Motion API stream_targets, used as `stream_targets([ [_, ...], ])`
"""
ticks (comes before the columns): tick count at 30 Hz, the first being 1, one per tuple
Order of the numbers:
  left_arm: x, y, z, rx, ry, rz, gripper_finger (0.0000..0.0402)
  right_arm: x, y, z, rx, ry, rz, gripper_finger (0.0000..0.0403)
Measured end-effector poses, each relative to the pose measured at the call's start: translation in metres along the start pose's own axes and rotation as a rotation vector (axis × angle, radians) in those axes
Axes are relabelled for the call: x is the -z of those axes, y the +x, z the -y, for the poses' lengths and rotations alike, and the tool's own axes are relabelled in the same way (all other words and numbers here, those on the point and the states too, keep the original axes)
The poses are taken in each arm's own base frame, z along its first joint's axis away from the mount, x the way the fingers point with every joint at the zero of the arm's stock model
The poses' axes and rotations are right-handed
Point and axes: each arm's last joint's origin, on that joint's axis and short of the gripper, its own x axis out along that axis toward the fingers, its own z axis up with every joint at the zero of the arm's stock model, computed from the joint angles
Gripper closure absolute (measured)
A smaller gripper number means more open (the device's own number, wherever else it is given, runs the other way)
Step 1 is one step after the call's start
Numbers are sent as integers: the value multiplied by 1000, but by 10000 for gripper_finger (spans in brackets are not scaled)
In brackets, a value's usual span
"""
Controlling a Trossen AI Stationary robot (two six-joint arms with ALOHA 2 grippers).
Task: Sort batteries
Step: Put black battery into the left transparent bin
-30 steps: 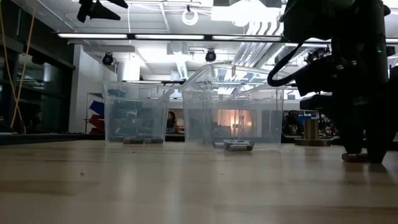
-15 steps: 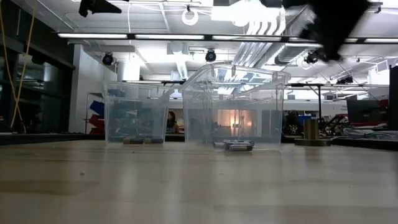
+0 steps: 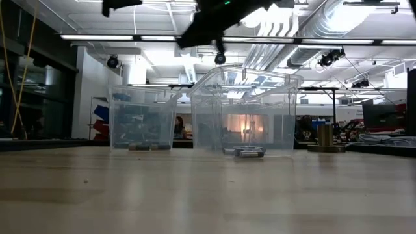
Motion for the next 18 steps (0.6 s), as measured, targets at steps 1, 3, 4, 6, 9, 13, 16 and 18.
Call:
stream_targets([
  [1,0,3,2,48,-10,-6,156,-4,11,6,-15,18,40,400],
  [3,1,8,5,126,-22,-23,156,-9,33,18,-12,52,81,400],
  [4,2,9,6,152,-27,-31,156,-9,45,24,-5,74,82,400],
  [6,2,10,9,174,-28,-34,156,-9,65,33,-7,107,79,397],
  [9,3,10,12,193,-15,-34,156,-15,85,44,-18,175,84,366],
  [13,1,9,15,214,-9,-8,156,-35,88,55,-21,187,111,291],
  [16,0,9,15,214,-8,-5,156,-54,76,63,34,113,133,237],
  [18,1,9,15,213,4,-6,156,-64,63,68,63,53,105,210],
])
